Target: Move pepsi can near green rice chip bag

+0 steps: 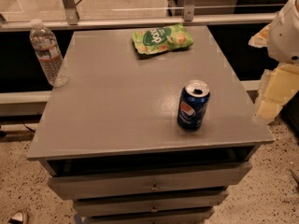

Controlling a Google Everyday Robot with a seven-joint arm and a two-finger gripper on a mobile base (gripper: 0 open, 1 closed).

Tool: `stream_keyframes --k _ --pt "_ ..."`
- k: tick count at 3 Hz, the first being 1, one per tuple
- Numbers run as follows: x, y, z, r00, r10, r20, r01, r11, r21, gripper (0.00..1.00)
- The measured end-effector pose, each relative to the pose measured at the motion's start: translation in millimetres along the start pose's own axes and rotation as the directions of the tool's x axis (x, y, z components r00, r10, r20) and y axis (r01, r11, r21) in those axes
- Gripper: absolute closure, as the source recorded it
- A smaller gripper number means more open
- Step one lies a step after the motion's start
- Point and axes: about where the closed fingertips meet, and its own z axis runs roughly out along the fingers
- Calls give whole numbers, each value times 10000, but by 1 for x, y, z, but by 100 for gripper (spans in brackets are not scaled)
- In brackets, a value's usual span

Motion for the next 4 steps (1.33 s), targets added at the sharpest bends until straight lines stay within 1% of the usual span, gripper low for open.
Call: stream_keyframes --k 1,2,3,4 --pt "0 0 0 10000 0 1 0 10000 2 0" --pt "-1 1 0 9998 46 214 -47 10000 24 0" --pt "5 -1 24 9917 549 1161 -515 9982 -315 0" --pt "-14 -2 57 9478 1237 2940 -998 9904 -951 0"
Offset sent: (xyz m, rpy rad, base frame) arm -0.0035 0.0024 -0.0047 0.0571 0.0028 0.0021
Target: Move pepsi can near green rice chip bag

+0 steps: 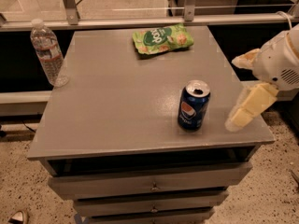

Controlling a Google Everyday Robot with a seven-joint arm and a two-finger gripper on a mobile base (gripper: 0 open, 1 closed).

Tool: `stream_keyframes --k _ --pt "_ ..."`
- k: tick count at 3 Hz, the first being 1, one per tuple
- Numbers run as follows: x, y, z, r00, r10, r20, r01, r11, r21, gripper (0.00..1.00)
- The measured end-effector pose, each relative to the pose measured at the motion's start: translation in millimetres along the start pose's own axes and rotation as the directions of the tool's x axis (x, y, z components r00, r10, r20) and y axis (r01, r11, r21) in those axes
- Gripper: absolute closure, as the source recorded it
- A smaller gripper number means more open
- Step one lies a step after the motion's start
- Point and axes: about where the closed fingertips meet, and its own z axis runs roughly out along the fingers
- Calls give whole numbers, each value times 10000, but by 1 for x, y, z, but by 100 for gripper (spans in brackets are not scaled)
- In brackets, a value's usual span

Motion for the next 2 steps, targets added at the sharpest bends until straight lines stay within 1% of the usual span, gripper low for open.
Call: stream_keyframes --k 1,2 --pt "-22 -4 31 9797 363 1971 -318 9992 -261 0" --pt "-50 -2 59 9196 341 3914 -226 9992 -340 3"
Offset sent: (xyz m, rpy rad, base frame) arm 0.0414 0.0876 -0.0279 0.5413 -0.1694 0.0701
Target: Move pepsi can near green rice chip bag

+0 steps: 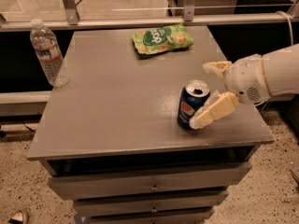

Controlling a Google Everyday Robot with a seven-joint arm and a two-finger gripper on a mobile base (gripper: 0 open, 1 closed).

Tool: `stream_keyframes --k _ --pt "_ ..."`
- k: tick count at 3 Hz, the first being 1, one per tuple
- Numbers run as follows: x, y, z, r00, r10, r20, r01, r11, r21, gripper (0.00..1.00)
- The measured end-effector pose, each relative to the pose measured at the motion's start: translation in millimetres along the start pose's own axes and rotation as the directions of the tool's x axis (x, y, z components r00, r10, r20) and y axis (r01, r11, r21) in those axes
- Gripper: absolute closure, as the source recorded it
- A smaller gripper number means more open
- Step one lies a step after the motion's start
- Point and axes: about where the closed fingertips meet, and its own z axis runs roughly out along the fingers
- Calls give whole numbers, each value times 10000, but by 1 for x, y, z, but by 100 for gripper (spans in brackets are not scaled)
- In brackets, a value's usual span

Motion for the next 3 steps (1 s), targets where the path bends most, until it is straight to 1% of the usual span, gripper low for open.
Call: stream_keyframes --k 1,2,3 --pt "-4 3 19 9963 -38 856 44 10000 -69 10" --pt "-1 5 28 9921 11 1252 0 10000 -84 23" --pt "-1 -2 26 9889 44 1488 -59 9999 99 47"
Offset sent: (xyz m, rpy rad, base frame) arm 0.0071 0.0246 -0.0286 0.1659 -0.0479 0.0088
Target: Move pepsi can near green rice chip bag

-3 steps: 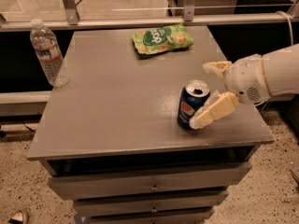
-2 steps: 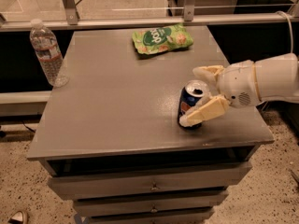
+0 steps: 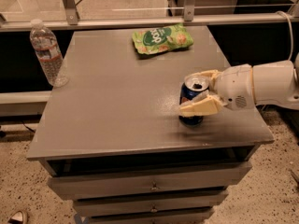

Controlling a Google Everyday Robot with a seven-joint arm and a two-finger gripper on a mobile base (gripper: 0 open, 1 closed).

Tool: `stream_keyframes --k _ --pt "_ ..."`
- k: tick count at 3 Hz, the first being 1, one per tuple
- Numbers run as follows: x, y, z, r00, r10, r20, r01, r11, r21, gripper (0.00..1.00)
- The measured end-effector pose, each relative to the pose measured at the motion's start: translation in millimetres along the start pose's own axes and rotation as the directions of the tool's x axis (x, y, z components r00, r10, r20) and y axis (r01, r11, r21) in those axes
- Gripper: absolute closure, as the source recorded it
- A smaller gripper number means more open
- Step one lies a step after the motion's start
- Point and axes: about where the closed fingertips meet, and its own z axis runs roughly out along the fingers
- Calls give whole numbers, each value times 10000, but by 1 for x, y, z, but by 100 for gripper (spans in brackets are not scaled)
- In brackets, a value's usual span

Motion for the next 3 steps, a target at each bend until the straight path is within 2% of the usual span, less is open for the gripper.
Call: stream_keyframes --k 1,2,3 --pt "-9 -26 -22 9996 -188 216 174 9978 646 69" --pt "-24 -70 -72 9985 -354 414 282 9862 1632 93" --pt "-40 -79 -86 9965 -646 526 532 9793 1952 100"
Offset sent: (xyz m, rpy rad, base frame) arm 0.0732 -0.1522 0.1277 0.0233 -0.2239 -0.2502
